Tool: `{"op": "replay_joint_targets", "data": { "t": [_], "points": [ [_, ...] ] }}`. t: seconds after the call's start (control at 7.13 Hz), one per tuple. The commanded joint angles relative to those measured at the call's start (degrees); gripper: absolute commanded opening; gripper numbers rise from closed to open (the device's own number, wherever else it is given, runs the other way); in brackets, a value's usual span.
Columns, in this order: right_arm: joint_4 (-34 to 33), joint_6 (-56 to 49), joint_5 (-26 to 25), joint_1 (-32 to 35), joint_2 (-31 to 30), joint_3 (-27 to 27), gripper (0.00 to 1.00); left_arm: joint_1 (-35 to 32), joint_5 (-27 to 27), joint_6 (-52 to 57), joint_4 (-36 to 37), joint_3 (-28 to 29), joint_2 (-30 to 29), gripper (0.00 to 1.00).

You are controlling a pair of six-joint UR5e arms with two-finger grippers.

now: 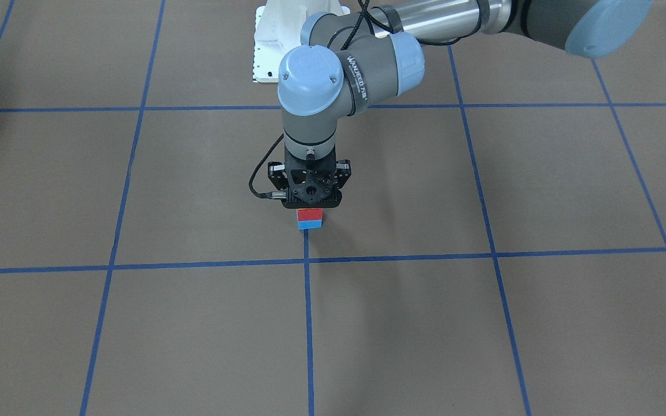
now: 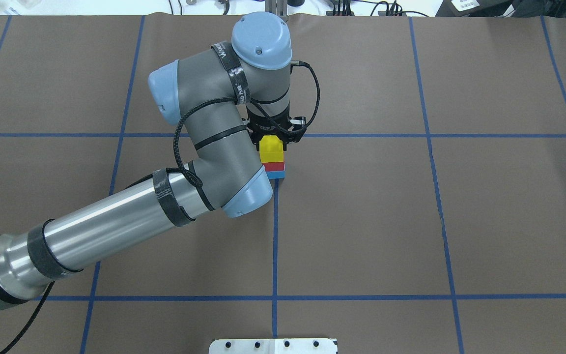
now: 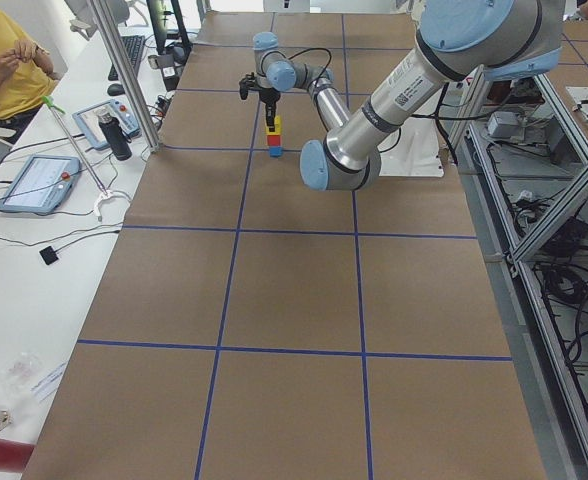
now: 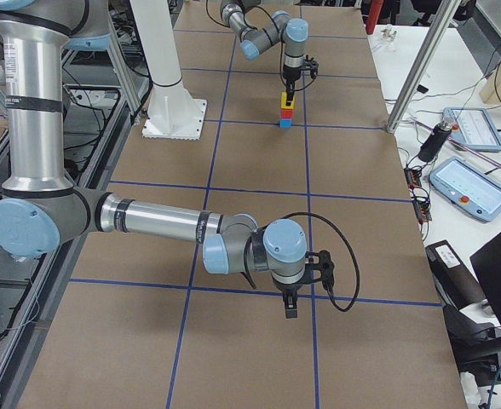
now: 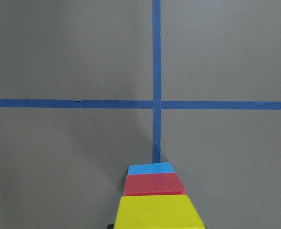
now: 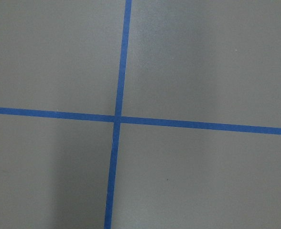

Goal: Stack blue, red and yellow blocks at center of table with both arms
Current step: 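Hold the yellow cube on the stack, then open the left gripper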

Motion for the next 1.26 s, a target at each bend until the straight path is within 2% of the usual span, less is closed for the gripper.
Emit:
{"op": "replay_joint_targets", "data": {
  "t": [0.0,0.28,0.7,0.84,0.98,1.12],
  "points": [
    [0.0,0.0,0.0,0.0,0.03,0.06,1.0,0.0,0.5,-0.2,0.07,0.07,-0.22,0.59],
    [0.0,0.0,0.09,0.0,0.11,0.07,1.0,0.0,0.77,-0.21,0.07,0.08,-0.23,0.7],
    [0.0,0.09,0.09,0.0,0.29,0.15,1.0,0.18,0.86,-0.21,0.07,0.08,-0.14,0.77],
    [0.0,0.17,0.09,-0.08,0.46,0.07,1.0,0.18,0.86,0.23,-0.02,-0.01,-0.22,0.85],
    [0.0,0.09,0.09,-0.09,0.55,-0.02,1.0,0.09,0.86,0.58,0.24,-1.14,-0.31,1.0],
    [-0.09,0.09,0.09,0.0,0.64,-0.02,1.0,-0.17,0.77,0.93,0.68,-3.24,-0.05,1.0]
  ]
}}
